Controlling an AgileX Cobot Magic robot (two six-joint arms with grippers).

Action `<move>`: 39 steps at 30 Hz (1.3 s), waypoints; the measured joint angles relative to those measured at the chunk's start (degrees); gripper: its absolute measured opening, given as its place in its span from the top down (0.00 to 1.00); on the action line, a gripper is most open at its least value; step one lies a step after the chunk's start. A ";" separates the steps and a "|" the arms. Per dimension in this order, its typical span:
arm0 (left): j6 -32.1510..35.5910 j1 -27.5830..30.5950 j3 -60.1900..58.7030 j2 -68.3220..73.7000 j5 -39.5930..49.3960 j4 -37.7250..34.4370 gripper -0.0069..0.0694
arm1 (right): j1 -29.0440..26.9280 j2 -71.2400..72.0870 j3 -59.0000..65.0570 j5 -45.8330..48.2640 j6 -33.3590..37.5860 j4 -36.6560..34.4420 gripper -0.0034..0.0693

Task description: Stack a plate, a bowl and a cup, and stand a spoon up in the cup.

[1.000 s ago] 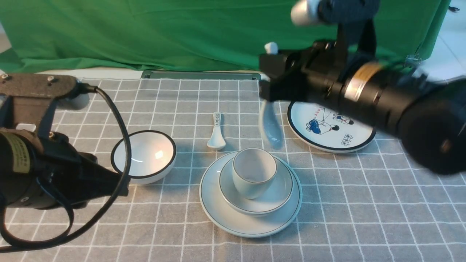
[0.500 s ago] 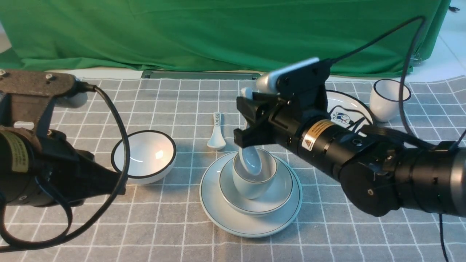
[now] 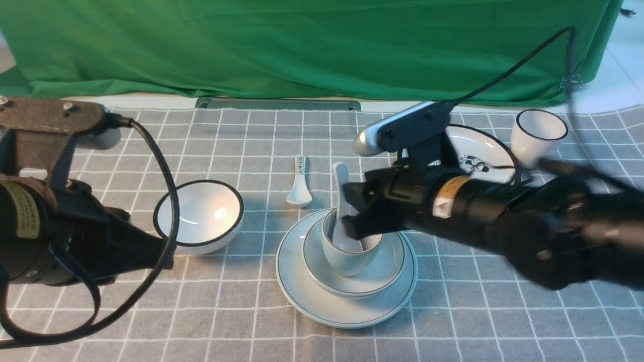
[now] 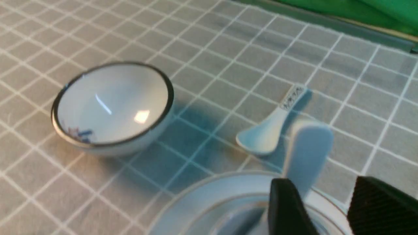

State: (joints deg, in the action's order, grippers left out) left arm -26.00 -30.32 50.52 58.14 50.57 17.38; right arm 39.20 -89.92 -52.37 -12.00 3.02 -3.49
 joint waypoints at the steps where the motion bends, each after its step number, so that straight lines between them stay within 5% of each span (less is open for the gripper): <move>1: 0.00 0.00 0.00 0.00 -0.04 0.00 0.90 | -0.79 4.83 0.00 6.62 1.03 0.00 0.53; 9: 0.00 0.00 0.00 0.00 -0.50 0.00 0.90 | -10.39 41.29 1.79 36.52 -1.09 5.41 0.92; 18: 2.57 0.00 -0.75 -0.38 -7.17 -1.11 0.90 | -12.71 80.00 25.46 23.64 -4.22 6.50 0.93; 39: 4.37 0.00 -19.92 -44.61 -12.46 -0.15 0.89 | -12.73 86.33 30.01 19.88 -4.22 6.50 0.80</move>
State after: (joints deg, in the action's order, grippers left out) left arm -21.63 -30.32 30.61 13.53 38.11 17.22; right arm 26.47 -3.59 -22.36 7.87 -1.20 3.00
